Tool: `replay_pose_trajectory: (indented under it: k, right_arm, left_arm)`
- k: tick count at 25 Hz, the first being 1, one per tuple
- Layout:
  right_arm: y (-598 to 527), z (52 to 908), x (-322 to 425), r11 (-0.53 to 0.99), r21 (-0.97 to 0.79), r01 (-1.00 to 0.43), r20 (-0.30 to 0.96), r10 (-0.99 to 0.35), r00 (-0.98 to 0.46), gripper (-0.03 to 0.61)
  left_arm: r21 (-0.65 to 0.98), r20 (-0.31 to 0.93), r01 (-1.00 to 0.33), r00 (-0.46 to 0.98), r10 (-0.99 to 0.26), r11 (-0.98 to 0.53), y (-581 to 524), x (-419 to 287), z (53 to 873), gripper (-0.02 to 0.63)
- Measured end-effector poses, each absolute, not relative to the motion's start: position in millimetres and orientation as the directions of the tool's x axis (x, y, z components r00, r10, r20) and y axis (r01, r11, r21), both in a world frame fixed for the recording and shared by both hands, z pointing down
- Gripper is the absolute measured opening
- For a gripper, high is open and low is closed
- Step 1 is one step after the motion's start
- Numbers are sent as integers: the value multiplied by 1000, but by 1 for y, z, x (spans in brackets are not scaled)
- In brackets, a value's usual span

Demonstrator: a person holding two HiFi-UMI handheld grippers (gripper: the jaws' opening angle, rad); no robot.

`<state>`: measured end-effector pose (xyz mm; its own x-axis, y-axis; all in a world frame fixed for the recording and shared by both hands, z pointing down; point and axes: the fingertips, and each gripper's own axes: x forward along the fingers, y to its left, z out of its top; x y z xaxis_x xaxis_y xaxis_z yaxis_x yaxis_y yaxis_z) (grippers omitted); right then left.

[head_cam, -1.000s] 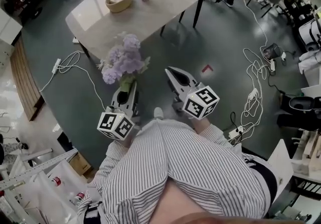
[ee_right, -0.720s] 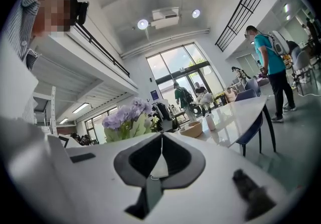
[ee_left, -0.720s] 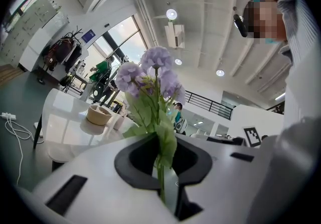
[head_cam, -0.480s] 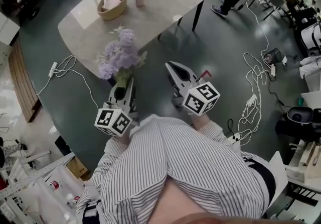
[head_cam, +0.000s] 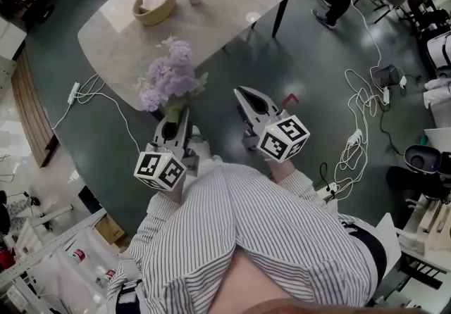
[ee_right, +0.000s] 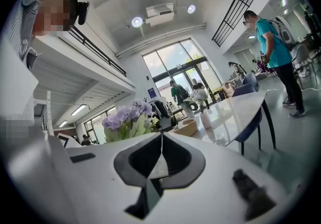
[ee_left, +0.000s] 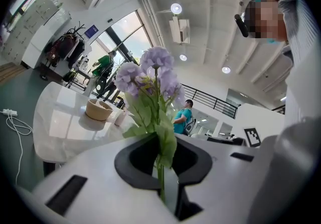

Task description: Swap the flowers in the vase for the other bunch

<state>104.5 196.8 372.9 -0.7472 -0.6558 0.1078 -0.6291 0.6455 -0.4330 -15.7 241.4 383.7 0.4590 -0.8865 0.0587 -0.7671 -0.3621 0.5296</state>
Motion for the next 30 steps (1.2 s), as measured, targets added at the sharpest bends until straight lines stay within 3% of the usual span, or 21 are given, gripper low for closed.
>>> replay_pose_trajectory:
  k: [30]
  right_arm:
    - [-10, 357, 38, 609, -359, -707, 128, -718, -684, 17]
  left_arm:
    - [482, -31, -748, 506, -862, -457, 15, -83, 350, 47]
